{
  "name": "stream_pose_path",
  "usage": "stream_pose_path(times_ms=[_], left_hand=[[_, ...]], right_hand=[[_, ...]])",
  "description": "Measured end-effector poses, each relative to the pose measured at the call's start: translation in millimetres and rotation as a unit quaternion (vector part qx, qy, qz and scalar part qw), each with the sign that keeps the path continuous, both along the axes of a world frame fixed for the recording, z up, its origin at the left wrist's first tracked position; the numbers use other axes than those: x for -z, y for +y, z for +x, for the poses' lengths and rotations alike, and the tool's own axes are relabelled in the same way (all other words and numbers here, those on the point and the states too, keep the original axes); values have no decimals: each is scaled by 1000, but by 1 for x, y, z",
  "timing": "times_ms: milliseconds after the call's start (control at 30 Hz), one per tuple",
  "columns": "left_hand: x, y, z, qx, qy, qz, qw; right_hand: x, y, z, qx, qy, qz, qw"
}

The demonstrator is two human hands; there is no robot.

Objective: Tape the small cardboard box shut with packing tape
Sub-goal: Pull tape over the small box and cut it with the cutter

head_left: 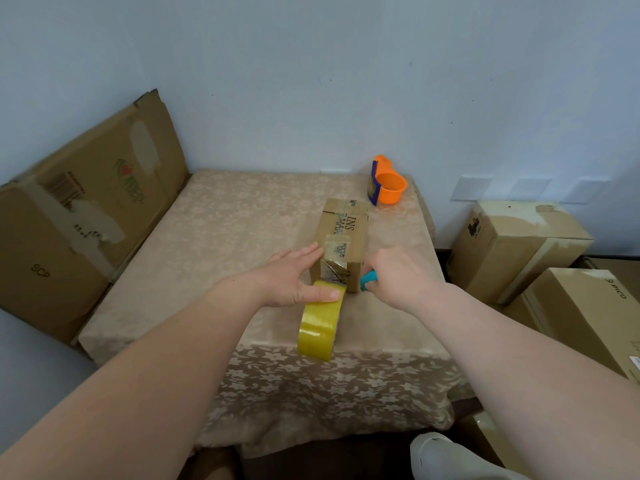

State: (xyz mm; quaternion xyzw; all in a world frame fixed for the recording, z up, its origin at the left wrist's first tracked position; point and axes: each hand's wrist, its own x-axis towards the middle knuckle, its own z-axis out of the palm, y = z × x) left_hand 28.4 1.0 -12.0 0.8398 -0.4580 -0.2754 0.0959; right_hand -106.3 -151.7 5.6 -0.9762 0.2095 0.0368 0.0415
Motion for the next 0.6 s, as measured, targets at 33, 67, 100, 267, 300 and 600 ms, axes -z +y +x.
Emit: stream_pose_path(times_ms=[33, 67, 100, 267, 300, 600], left_hand=[[0, 0, 0, 1, 3, 2, 1000], [-1, 1, 0, 2, 6, 8, 1000], [-2, 1, 0, 3, 9, 14, 1000], [-8, -1, 1, 18, 3, 28, 999], [-8, -1, 2, 18, 6, 25, 1000], [-3, -1, 1, -9, 27, -12, 1000]], right_hand=[[3, -2, -1, 13, 1, 12, 1000], [7, -3, -1, 23, 0, 24, 999], [11, -4, -1, 31, -3, 34, 999], [26, -7, 3, 56, -5, 77, 995], [28, -8, 3, 62, -4, 80, 995], [21, -4, 4, 57, -95, 183, 977]])
